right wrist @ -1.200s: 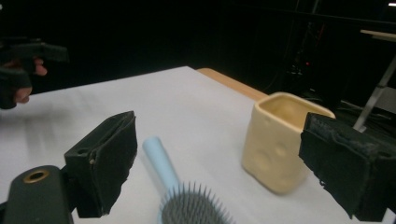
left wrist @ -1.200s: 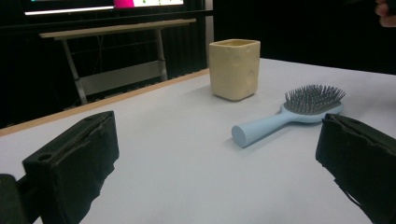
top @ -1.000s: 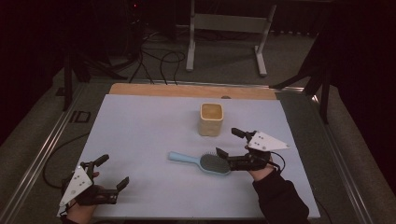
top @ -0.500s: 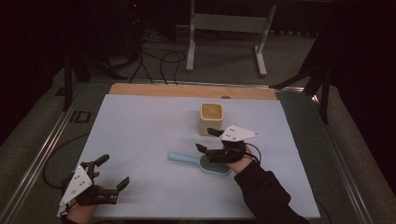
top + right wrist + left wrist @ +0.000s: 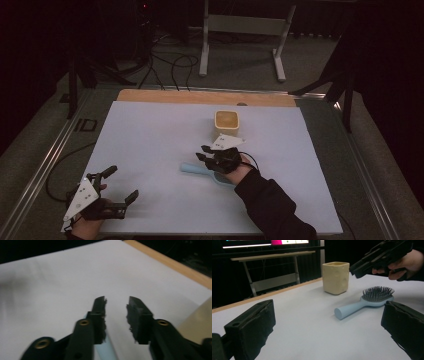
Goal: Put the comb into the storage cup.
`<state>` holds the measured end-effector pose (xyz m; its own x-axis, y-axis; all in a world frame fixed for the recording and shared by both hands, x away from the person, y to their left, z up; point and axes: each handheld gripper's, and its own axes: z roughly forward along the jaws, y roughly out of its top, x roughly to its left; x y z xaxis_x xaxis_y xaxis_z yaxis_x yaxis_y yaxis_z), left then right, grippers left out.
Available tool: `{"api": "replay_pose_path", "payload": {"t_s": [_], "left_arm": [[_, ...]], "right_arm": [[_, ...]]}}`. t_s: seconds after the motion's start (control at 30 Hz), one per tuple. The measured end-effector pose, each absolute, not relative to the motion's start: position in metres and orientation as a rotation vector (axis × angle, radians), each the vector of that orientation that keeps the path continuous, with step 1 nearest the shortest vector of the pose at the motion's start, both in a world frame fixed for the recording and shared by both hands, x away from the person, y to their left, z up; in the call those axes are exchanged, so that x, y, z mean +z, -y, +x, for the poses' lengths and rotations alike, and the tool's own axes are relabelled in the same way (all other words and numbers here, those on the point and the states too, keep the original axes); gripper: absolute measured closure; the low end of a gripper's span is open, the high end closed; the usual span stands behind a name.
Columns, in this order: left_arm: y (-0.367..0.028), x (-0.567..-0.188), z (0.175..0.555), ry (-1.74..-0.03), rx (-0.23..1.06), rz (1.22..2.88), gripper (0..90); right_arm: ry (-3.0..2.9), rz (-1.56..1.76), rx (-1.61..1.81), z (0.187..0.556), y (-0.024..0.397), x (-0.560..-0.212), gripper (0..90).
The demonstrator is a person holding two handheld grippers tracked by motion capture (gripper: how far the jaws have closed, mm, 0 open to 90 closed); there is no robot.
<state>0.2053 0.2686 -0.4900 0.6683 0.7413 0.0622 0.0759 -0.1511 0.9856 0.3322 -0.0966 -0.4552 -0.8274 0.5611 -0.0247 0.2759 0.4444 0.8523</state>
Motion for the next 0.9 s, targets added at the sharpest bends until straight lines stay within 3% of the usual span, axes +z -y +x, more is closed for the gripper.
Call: {"api": "replay_pose_path", "payload": {"t_s": [0.23,0.9], "left_arm": [[-0.269,-0.490,0.206,-0.677,0.663,1.641,0.0],[-0.268,-0.490,0.206,-0.674,0.659,1.644,0.0]], "right_arm": [[-2.444,0.799,1.249,0.343,0.081,-0.461,90.0],[-2.608,0.885,0.897,0.356,0.042,-0.487,90.0]]}}
